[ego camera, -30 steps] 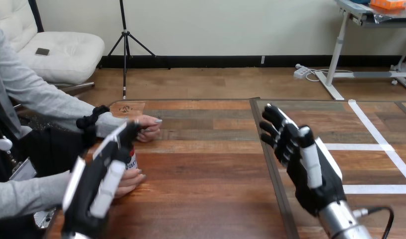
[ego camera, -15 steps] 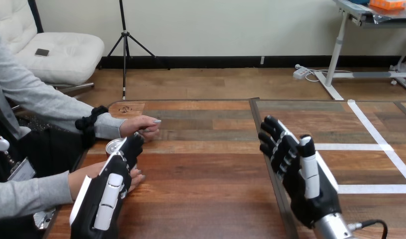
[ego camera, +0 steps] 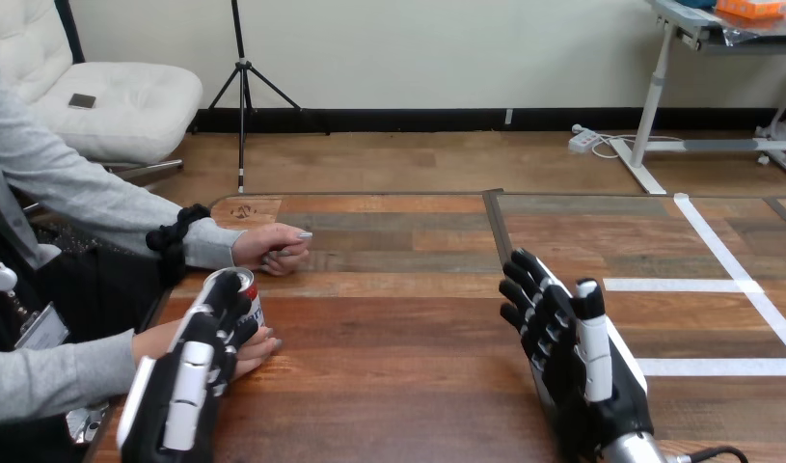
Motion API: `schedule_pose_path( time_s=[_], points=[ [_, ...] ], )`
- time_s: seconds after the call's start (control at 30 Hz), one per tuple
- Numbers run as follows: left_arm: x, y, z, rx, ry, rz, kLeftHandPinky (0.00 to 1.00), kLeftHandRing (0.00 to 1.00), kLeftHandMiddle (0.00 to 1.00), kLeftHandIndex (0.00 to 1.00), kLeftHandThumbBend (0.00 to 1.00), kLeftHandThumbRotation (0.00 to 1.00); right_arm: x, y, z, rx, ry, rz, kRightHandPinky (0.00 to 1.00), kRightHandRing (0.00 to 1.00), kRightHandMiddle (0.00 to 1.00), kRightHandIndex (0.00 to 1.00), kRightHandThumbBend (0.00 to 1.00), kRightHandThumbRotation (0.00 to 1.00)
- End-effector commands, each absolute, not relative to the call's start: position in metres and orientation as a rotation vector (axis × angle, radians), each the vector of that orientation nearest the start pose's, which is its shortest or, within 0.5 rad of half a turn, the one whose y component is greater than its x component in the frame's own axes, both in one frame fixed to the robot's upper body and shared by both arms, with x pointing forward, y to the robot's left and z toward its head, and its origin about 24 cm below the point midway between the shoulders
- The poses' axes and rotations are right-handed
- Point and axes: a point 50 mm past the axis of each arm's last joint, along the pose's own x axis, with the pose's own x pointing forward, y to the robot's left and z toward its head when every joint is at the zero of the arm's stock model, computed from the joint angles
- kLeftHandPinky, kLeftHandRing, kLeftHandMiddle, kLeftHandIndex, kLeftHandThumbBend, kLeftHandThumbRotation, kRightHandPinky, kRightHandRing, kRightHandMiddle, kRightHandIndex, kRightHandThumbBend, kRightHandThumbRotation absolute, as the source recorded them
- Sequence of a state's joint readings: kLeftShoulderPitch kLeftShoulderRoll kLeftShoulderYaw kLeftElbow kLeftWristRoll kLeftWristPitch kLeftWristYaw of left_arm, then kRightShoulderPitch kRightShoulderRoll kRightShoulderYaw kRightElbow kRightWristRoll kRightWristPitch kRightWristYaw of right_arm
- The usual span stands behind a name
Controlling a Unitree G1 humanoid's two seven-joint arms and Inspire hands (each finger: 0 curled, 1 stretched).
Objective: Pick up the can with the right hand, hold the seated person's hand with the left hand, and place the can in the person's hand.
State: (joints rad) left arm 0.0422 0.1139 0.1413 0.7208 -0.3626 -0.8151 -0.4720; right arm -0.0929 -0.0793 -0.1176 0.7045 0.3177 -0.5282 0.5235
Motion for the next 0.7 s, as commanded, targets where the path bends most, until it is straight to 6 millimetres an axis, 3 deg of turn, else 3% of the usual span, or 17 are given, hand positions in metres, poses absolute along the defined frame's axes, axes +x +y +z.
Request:
schedule_pose_path(
  time_s=[0.0, 0.33, 0.67],
  points=[
    [0.2156, 0.2105, -0.0256, -0.125, -0.204, -0.032, 1.00, 0.98, 0.95, 0.92, 0.60, 0.92, 0.2580, -0.1820, -0.0158, 0.204, -0.098, 0.239, 1.00, 0.98, 0.97, 0.95, 0.84, 1.00],
    [0.2218, 0.2091, -0.0242, -0.137, -0.225, 0.014, 1.00, 0.95, 0.92, 0.89, 0.58, 0.90, 0.2607, -0.1825, -0.0184, 0.199, -0.085, 0.226, 1.00, 0.97, 0.96, 0.94, 0.84, 1.00],
    [0.2227, 0.2073, -0.0248, -0.142, -0.238, 0.015, 1.00, 0.94, 0.90, 0.87, 0.67, 0.98, 0.2616, -0.1822, -0.0198, 0.197, -0.069, 0.228, 0.99, 0.95, 0.95, 0.93, 0.84, 1.00]
  ],
)
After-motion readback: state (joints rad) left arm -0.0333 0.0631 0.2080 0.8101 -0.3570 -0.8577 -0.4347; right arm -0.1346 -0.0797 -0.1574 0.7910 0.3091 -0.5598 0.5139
